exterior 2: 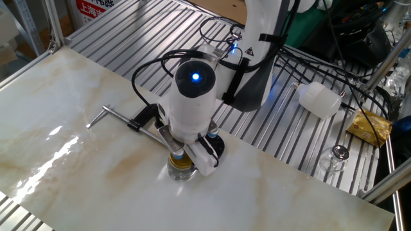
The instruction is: Screw the lid onto the jar
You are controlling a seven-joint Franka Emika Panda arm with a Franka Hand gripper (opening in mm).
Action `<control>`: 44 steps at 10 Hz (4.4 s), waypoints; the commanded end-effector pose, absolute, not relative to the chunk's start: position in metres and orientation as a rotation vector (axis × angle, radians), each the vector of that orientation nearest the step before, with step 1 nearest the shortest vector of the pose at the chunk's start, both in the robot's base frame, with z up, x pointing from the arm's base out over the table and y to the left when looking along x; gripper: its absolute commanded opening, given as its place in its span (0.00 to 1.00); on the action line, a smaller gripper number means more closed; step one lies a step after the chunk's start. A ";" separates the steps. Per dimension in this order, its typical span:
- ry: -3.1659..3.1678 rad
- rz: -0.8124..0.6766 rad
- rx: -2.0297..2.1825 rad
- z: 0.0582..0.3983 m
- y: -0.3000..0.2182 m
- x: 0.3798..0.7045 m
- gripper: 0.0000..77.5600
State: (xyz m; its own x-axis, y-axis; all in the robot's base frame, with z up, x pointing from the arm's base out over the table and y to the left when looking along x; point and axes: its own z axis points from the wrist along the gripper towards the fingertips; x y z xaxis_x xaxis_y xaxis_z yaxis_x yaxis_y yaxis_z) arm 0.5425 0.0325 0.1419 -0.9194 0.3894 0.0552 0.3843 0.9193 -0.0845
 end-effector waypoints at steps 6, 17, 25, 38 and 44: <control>-3.019 0.072 -0.587 0.141 0.022 0.539 0.99; -3.036 0.026 -0.595 0.137 0.029 0.543 0.99; -3.040 0.033 -0.612 0.139 0.032 0.540 0.01; -2.984 0.051 -0.958 0.141 0.033 0.538 0.01; -2.819 0.049 -1.354 0.142 0.032 0.537 0.01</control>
State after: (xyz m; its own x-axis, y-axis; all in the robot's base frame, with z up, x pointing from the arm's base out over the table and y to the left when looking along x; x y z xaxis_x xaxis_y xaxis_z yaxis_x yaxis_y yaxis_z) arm 0.5371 0.0321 0.1396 -0.7646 0.6445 0.0052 0.6440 0.7643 -0.0337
